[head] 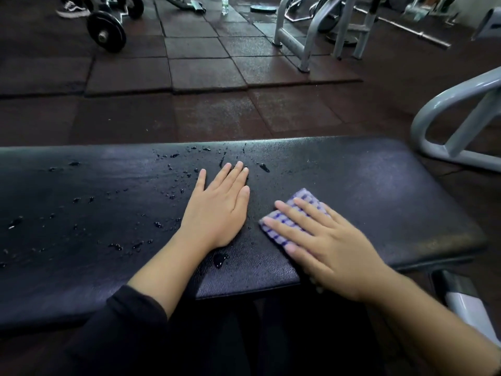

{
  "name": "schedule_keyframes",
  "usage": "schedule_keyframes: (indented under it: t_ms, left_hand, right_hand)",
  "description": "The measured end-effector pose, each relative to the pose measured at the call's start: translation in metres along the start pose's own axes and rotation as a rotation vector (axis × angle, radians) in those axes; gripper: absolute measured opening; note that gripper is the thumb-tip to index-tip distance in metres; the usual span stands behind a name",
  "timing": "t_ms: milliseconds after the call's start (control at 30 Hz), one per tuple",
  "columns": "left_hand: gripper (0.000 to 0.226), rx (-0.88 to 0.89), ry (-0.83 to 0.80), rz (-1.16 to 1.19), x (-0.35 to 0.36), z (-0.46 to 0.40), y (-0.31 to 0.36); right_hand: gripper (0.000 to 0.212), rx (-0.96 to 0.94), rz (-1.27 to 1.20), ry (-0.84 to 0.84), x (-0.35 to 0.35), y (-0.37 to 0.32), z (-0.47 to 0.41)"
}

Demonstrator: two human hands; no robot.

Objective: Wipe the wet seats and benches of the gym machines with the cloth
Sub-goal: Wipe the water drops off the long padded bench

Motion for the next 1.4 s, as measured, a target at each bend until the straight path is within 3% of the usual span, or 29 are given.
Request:
schedule_keyframes:
  t_ms: [167, 300, 433, 533, 700, 833, 933, 1033, 1100, 1200, 1400]
  left_hand:
    - [0.053, 0.005, -0.004, 0.003, 0.002, 0.0, -0.001]
    - [0.052, 0.009, 0.018, 0.011, 0.002, -0.002, -0.002]
    - [0.066, 0.028, 0.03, -0.011, 0.003, -0.002, -0.003]
    - [0.055, 0.022, 0.029, 0.013, 0.003, -0.002, -0.003]
    - [0.052, 0.013, 0.01, 0.031, 0.002, 0.0, -0.001]
    - [0.061, 0.025, 0.042, -0.007, 0.002, -0.002, -0.001]
    - [0.084, 0.042, 0.055, -0.027, 0.003, -0.002, -0.002]
    - [0.09, 0.053, 0.028, -0.009, 0.003, -0.004, -0.004]
    - [0.09, 0.056, 0.008, 0.132, 0.001, -0.004, -0.006]
    - [0.061, 0.011, 0.048, 0.404, -0.014, 0.007, -0.015]
    - [0.055, -0.161, 0.089, 0.004, -0.026, 0.047, -0.061]
  right_hand:
    - [0.045, 0.198, -0.02, -0.059, -0.007, 0.062, -0.014]
    - [0.051, 0.272, 0.014, -0.044, 0.0, 0.043, -0.057]
    - [0.051, 0.043, -0.026, -0.029, 0.008, -0.02, -0.04]
    - [0.046, -0.113, 0.005, -0.046, 0.001, -0.012, -0.003]
    - [0.046, -0.024, -0.012, -0.098, -0.008, 0.048, -0.011]
    - [0.052, 0.052, -0.007, -0.063, -0.003, 0.028, -0.05]
    - [0.052, -0.054, 0.004, -0.015, 0.008, -0.019, -0.05]
    - [0.046, -0.246, 0.014, -0.041, 0.007, -0.025, -0.021]
    - [0.045, -0.373, 0.01, -0.083, 0.0, -0.009, -0.006]
    - [0.042, -0.356, -0.057, -0.082, -0.012, 0.023, -0.009]
    - [0.039, -0.12, -0.156, 0.013, -0.013, 0.03, -0.046]
Point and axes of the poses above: each hand's wrist, its own z-axis away from the middle knuckle, its own x-axis out of the palm, y = z × x, the point moved 5 cm from there along -z, towards the middle knuckle, and after that the axes turned 6 degrees about -z, right-handed, at the moved point
